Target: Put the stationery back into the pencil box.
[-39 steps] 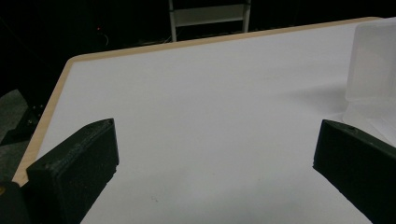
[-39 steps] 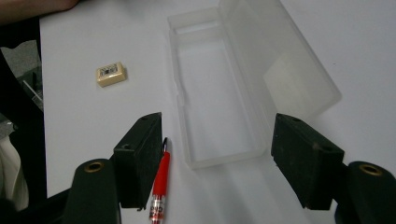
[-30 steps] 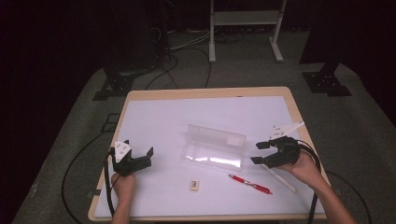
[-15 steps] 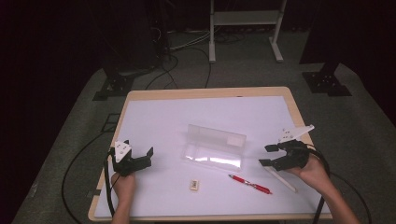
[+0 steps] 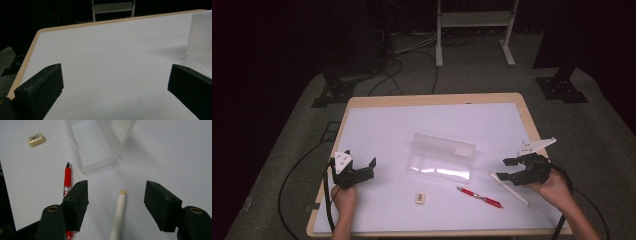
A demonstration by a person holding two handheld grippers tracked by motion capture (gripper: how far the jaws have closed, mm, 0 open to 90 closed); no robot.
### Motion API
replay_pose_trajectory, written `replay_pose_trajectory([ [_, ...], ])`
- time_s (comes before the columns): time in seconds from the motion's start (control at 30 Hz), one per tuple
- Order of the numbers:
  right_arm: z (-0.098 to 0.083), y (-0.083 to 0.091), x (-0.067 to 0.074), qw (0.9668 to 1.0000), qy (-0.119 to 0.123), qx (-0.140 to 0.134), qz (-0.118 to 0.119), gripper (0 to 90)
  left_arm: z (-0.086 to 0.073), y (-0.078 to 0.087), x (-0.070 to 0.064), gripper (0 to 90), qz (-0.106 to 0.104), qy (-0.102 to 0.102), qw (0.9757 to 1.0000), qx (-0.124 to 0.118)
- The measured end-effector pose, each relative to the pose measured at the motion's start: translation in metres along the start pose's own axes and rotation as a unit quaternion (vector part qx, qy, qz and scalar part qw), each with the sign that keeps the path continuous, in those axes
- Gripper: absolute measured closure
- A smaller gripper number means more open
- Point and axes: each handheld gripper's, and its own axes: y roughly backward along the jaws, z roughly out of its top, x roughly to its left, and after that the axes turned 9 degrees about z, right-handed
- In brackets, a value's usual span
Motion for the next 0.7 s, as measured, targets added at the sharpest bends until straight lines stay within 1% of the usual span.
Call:
replay_pose_trajectory([
  [0.33, -0.016, -0.001, -0.002, 0.9996, -0.017, 0.016, -0.015, 37.3, 0.0, 0.0, 0.0, 0.0, 0.0, -0.001, 1.0, 0.001],
  [0.57, -0.027, 0.0, 0.001, 0.999, -0.027, 0.027, -0.023, 40.7, 0.0, 0.0, 0.0, 0.0, 0.001, -0.001, 1.0, 0.001],
  [0.7, -0.031, -0.001, 0.004, 0.9986, -0.028, 0.035, -0.029, 42.9, 0.0, 0.0, 0.0, 0.0, 0.001, -0.002, 1.0, 0.001],
])
